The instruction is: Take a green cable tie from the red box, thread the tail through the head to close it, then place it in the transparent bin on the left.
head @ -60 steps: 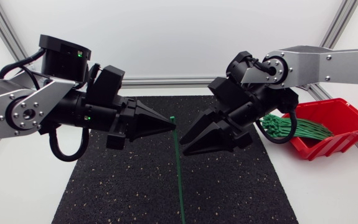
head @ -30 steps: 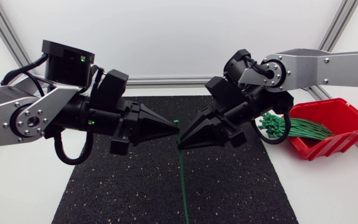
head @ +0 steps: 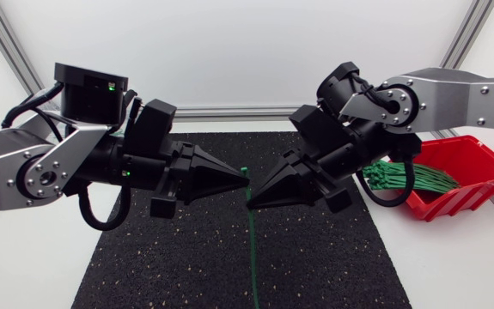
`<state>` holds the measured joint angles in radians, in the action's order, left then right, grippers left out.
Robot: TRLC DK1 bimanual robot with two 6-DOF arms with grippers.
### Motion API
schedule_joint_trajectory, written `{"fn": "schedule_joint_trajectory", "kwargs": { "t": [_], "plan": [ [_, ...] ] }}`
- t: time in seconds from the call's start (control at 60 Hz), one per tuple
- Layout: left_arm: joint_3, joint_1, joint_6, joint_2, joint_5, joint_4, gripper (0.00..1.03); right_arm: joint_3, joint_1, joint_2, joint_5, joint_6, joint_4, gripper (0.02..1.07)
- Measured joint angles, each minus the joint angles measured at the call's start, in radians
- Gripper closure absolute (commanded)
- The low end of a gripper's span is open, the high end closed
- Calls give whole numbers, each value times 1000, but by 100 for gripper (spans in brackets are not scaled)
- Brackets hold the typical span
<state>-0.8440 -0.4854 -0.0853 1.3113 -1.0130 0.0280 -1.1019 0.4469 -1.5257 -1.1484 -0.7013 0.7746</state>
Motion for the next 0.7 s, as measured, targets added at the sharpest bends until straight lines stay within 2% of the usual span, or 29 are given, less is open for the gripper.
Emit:
{"fn": "schedule_joint_trajectory", "kwargs": {
  "t": [0.083,0.2,0.267,0.383,0.5,0.6,0.7],
  "plan": [
    [24,0,25,-10,0,50,97,21,3,15,0,34,-45,101],
    [38,0,43,-27,0,64,97,27,5,21,0,61,-54,101],
    [41,0,53,-30,1,78,90,29,6,27,-1,74,-61,101],
    [53,0,68,-32,0,107,55,39,11,45,-8,101,-63,101],
    [81,0,110,-39,1,204,37,51,9,58,-37,138,-80,101],
    [115,0,164,-49,1,295,36,60,4,61,-56,156,-95,101],
    [129,0,198,-59,1,320,36,70,-12,67,-64,181,-125,101]
  ]
}}
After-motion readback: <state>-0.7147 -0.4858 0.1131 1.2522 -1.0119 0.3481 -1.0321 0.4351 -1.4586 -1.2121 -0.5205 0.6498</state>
